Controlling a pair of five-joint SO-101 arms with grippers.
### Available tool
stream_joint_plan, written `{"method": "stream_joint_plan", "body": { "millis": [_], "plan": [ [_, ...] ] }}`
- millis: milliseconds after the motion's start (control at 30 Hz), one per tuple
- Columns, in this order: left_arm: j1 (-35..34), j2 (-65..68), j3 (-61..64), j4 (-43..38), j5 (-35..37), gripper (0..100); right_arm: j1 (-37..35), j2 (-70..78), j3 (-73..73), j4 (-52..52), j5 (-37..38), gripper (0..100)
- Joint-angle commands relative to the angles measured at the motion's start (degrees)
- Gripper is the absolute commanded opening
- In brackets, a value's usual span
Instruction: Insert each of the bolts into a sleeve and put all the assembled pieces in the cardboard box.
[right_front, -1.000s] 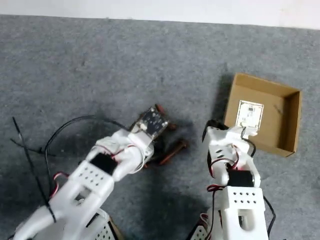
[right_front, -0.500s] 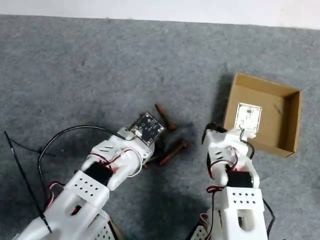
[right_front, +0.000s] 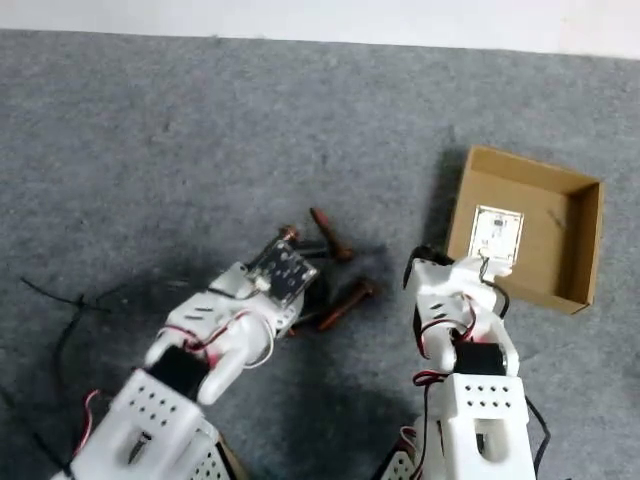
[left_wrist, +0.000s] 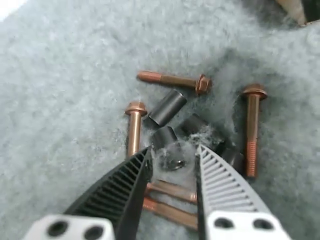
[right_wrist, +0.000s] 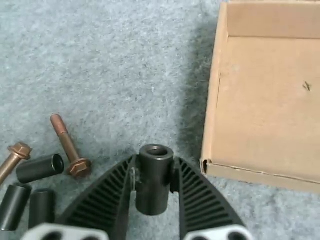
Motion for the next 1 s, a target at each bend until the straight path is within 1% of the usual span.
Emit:
{"method": "stream_joint_plan", "body": {
  "millis": [0, 100, 233, 367, 533, 633, 733, 867, 967],
  "plan": [
    [-2.5, -8.0, 3.0, -3.0, -1.1, 14, -2.2, -1.3, -0.6, -1.9, -0.2, 0.6],
    [-2.9, -12.5, 5.1, -3.1, -1.1, 14, -5.1, -1.3, -0.4, -1.7, -0.2, 0.6],
    [-2.9, -14.5, 5.7, -3.3, -1.1, 14, -5.6, -1.3, -0.4, -1.6, -0.2, 0.6],
    [-2.9, -12.1, 5.1, -3.5, -1.2, 14, -5.7, -1.3, -0.4, -1.5, -0.1, 0.5],
    [-2.9, -5.9, 4.8, -7.9, -1.3, 14, -5.7, -3.4, -0.4, 0.0, 0.0, 0.5],
    [-2.9, -1.4, 2.7, -8.4, -1.3, 14, -5.7, -9.4, 1.5, 2.2, 0.0, 0.5],
    [-2.9, 4.0, 0.1, -8.4, -1.3, 14, -5.6, -18.3, 5.4, 2.4, 0.1, 0.5],
    [-2.4, 12.4, -3.5, -8.4, -3.3, 14, -5.7, -31.5, 12.2, 2.4, 5.8, 0.5],
    [-1.8, 19.6, -7.0, -8.4, -3.7, 14, -5.7, -40.8, 16.9, 2.4, 7.8, 0.5]
  ]
}}
